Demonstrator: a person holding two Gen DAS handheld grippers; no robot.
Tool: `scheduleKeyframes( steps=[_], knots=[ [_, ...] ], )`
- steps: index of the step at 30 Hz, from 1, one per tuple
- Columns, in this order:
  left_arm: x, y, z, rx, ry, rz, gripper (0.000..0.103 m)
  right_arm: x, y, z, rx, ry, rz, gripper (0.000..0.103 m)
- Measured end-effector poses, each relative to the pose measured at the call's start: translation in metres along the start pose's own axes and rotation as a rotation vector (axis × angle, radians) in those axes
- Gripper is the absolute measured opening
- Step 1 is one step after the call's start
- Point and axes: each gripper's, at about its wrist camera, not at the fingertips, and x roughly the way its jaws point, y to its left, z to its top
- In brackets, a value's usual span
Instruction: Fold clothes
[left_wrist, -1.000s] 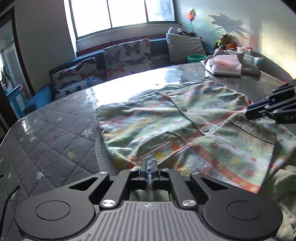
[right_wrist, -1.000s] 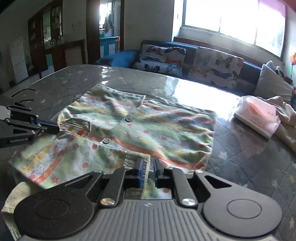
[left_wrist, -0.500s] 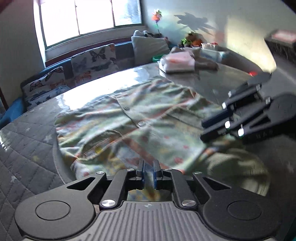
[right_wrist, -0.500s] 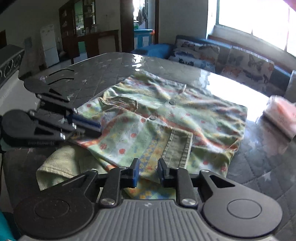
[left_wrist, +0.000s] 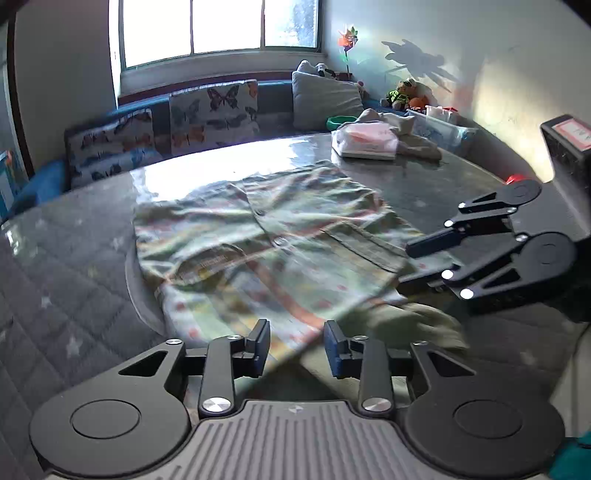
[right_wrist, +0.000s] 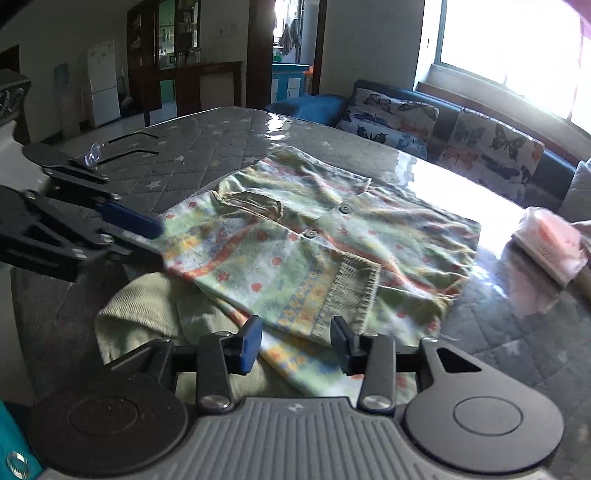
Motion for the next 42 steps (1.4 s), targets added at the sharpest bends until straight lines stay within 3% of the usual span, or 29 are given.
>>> scheduleKeyframes(
  steps=[2,12,15,17,22,29,32,34,36,39,40,42],
  knots=[
    [-0.007,-0.004,-0.003,-0.024,0.021,0.002,0.046,-0.010,-0.001,-0.004,-0.017,0.001,-0.019,0.047],
    [0.007,-0.015,-0.012,-0.142,0.154,-0.026,0.050,-0.028,0.011,-0.039,-0.175,0.063,-0.073,0.058],
    [0.013,-0.013,-0.012,-0.188,0.188,-0.060,0.043,-0.030,0.020,-0.046,-0.232,0.052,-0.064,0.067],
    [0.015,-0.011,-0.010,-0.208,0.199,-0.095,0.021,-0.030,0.026,-0.050,-0.273,0.034,-0.065,0.070],
    [0.009,-0.004,0.005,-0.216,0.169,-0.129,0.013,-0.027,0.035,-0.051,-0.331,-0.010,-0.066,0.074],
    [0.011,0.022,0.046,-0.263,0.124,-0.207,0.012,-0.007,0.042,-0.040,-0.372,-0.087,-0.047,0.075],
    [0.016,0.028,0.058,-0.254,0.115,-0.228,0.012,0.005,0.045,-0.030,-0.370,-0.120,-0.023,0.066],
    [0.018,0.030,0.061,-0.235,0.110,-0.232,0.012,0.014,0.043,-0.021,-0.329,-0.116,0.019,0.055],
    [0.016,0.030,0.060,-0.206,0.098,-0.235,0.013,0.021,0.037,-0.011,-0.274,-0.102,0.055,0.031],
    [0.007,0.032,0.050,-0.157,0.073,-0.223,0.016,0.025,0.018,0.009,-0.163,-0.078,0.103,0.020],
    [0.003,0.032,0.046,-0.138,0.060,-0.213,0.020,0.025,0.012,0.014,-0.129,-0.073,0.122,0.019],
    [-0.007,0.033,0.036,-0.091,0.027,-0.171,0.039,0.024,0.002,0.023,-0.081,-0.060,0.151,0.017]
  ],
)
